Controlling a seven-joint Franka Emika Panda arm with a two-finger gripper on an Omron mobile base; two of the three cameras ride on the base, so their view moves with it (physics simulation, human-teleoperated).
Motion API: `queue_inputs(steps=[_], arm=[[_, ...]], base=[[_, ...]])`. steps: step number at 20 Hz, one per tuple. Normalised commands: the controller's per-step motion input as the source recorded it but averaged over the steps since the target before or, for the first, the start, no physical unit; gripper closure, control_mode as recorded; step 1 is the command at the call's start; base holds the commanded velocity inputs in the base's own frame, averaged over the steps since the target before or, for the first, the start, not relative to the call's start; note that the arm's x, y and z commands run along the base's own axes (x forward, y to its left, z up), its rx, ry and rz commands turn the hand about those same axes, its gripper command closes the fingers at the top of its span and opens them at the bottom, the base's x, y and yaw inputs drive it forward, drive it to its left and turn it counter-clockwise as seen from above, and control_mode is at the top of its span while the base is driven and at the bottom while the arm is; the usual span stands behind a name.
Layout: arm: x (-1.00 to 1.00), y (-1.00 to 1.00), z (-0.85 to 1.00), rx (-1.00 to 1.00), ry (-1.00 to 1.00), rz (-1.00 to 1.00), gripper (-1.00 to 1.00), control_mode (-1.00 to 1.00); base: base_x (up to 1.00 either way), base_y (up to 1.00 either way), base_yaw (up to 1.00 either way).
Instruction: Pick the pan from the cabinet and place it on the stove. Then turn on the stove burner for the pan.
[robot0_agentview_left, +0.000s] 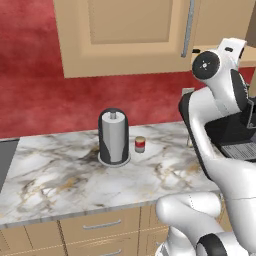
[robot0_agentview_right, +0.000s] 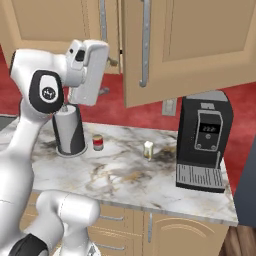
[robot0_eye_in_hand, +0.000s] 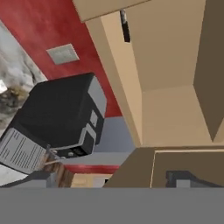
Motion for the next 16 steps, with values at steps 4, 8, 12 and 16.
queue_inputs(steps=[4,8,12,16], arm=[[0.23,-0.44,0.0,-0.05,0.07,-0.1,-1.0,-1.0],[0.03,-0.42,0.0,-0.03,0.08,-0.13,-1.0,-1.0],[-0.16,-0.4,-0.05,-0.02,0.02,-0.18,-1.0,-1.0],[-0.32,-0.37,-0.12,-0.01,0.0,-0.2,-1.0,-1.0]], base=[[0.0,0.0,0.0],[0.0,0.0,0.0],[0.0,0.0,0.0],[0.0,0.0,0.0]])
